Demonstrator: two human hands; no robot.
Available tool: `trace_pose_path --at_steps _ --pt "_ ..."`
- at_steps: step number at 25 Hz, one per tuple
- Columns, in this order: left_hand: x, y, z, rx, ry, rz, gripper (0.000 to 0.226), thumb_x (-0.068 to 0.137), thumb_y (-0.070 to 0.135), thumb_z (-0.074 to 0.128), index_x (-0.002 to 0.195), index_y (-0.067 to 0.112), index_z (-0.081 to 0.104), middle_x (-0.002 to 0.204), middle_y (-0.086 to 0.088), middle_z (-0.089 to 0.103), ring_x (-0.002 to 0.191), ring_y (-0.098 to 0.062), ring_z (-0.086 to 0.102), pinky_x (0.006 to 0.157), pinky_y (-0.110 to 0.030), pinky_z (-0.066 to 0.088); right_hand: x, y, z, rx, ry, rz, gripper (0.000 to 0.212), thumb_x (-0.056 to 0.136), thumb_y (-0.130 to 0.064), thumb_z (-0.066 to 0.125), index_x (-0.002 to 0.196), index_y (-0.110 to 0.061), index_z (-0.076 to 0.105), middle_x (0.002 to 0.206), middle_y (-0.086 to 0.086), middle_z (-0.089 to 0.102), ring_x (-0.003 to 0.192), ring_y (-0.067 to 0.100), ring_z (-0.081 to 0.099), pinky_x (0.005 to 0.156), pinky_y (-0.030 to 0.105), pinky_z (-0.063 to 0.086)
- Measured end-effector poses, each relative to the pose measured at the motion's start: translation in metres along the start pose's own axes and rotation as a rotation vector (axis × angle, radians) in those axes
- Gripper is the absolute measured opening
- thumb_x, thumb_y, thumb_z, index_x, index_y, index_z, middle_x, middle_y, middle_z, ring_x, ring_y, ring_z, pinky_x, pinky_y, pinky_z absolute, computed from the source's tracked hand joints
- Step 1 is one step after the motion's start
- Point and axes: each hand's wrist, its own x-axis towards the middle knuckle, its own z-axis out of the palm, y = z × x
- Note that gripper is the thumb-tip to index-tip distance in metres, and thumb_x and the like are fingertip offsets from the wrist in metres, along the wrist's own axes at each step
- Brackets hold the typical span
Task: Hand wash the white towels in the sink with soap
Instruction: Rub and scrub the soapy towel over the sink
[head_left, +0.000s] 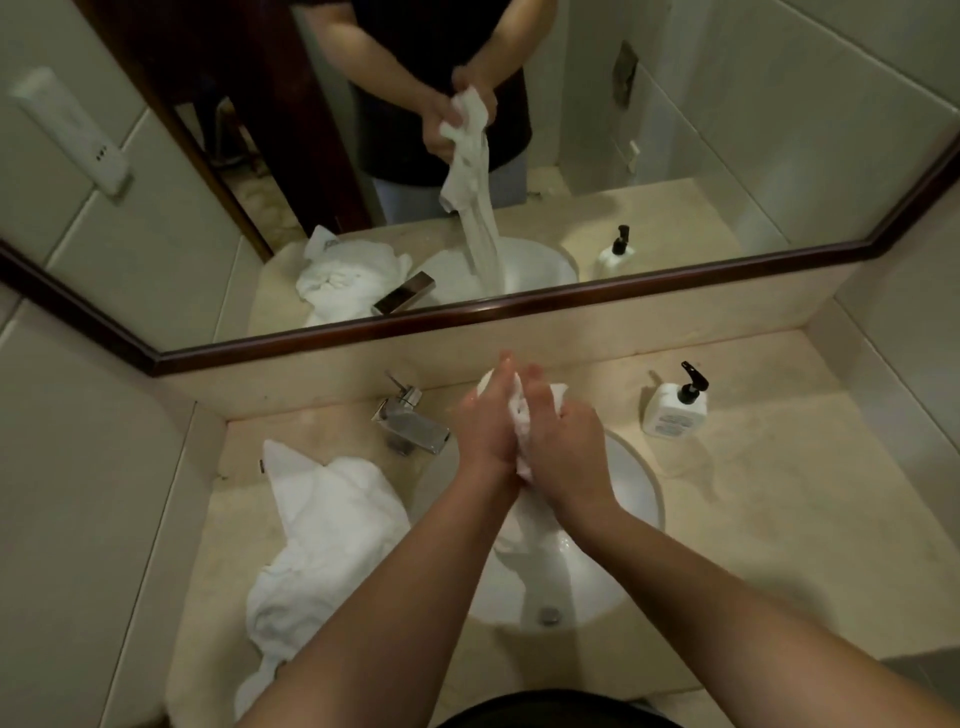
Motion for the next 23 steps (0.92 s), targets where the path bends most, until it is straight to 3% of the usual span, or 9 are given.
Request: trace_pose_path --at_steps 3,7,9,11,13,15,17,19,23 --pt "-0.002 -0.006 0.012 -0.082 -0.009 0.000 0.036 0.090 0.044 0.068 0.089 0.009 0.076 0.086 -0.008 0.076 0.079 -0.020 0.073 0.066 -0.031 0.056 0.022 -0.001 -0.012 -0.006 0.034 -0.045 0.049 0.098 -0.047 0.050 0.073 -0.010 0.069 0.066 0.005 0.070 0.061 0.015 0.068 0.060 0.037 0.056" --pt "0.000 -0.012 0.026 -0.083 0.121 0.067 0.051 0.086 0.051 0.071 0.107 0.005 0.067 0.100 -0.011 0.074 0.086 -0.022 0.073 0.062 -0.030 0.056 0.047 0.001 -0.027 0.078 0.006 -0.001 0.046 0.098 -0.043 0.054 0.069 -0.008 0.064 0.059 0.001 0.067 0.055 0.010 0.065 0.053 0.030 0.051" --pt "0.001 -0.010 0.035 -0.068 0.147 0.071 0.043 0.091 0.046 0.067 0.104 0.005 0.067 0.094 -0.010 0.074 0.081 -0.019 0.072 0.055 -0.024 0.054 0.041 -0.001 -0.033 0.136 -0.055 -0.021 0.050 0.093 -0.051 0.054 0.081 -0.003 0.065 0.062 0.001 0.068 0.057 0.006 0.066 0.052 0.022 0.049" --pt "-0.001 -0.005 0.039 -0.042 0.141 0.066 0.037 0.095 0.042 0.062 0.090 0.005 0.068 0.076 -0.005 0.071 0.068 -0.012 0.069 0.049 -0.018 0.049 0.030 0.000 -0.035 0.095 -0.139 -0.106 0.054 0.089 -0.055 0.051 0.084 -0.004 0.067 0.066 0.005 0.068 0.061 0.007 0.067 0.054 0.023 0.051" --pt "-0.007 -0.004 0.045 0.042 0.035 0.121 0.038 0.096 0.042 0.060 0.082 0.008 0.070 0.069 -0.003 0.069 0.063 -0.012 0.067 0.052 -0.020 0.049 0.042 0.001 -0.039 0.022 -0.073 -0.110 0.050 0.095 -0.051 0.051 0.073 -0.009 0.065 0.061 0.005 0.066 0.058 0.012 0.066 0.055 0.031 0.052" --pt "-0.014 -0.010 0.052 0.071 -0.032 0.187 0.035 0.097 0.039 0.060 0.080 0.011 0.073 0.074 -0.004 0.073 0.069 -0.015 0.069 0.061 -0.025 0.054 0.062 0.000 -0.043 -0.003 0.061 -0.049 0.049 0.097 -0.049 0.052 0.077 -0.007 0.063 0.062 0.003 0.065 0.058 0.013 0.065 0.057 0.033 0.052" --pt "-0.014 -0.010 0.054 0.030 0.039 0.251 0.032 0.098 0.032 0.059 0.076 0.012 0.071 0.068 0.001 0.072 0.065 -0.010 0.068 0.059 -0.021 0.053 0.061 -0.001 -0.042 0.048 0.047 -0.058 0.045 0.098 -0.046 0.052 0.086 -0.004 0.064 0.067 0.003 0.067 0.059 0.011 0.066 0.056 0.030 0.051" --pt "-0.009 -0.005 0.050 -0.056 0.159 0.215 0.032 0.098 0.031 0.061 0.076 0.010 0.069 0.063 0.003 0.069 0.060 -0.009 0.066 0.053 -0.019 0.050 0.045 0.002 -0.040 0.068 -0.092 -0.076 0.040 0.100 -0.037 0.053 0.078 -0.007 0.066 0.063 0.004 0.066 0.055 0.010 0.064 0.050 0.025 0.048" --pt "-0.008 -0.004 0.040 -0.181 0.227 0.084 0.032 0.095 0.043 0.062 0.089 0.012 0.068 0.084 -0.003 0.073 0.077 -0.014 0.072 0.063 -0.025 0.057 0.042 0.000 -0.051 0.025 -0.152 -0.074 0.043 0.099 -0.037 0.055 0.062 -0.016 0.059 0.050 -0.004 0.057 0.045 0.004 0.053 0.047 0.019 0.042"
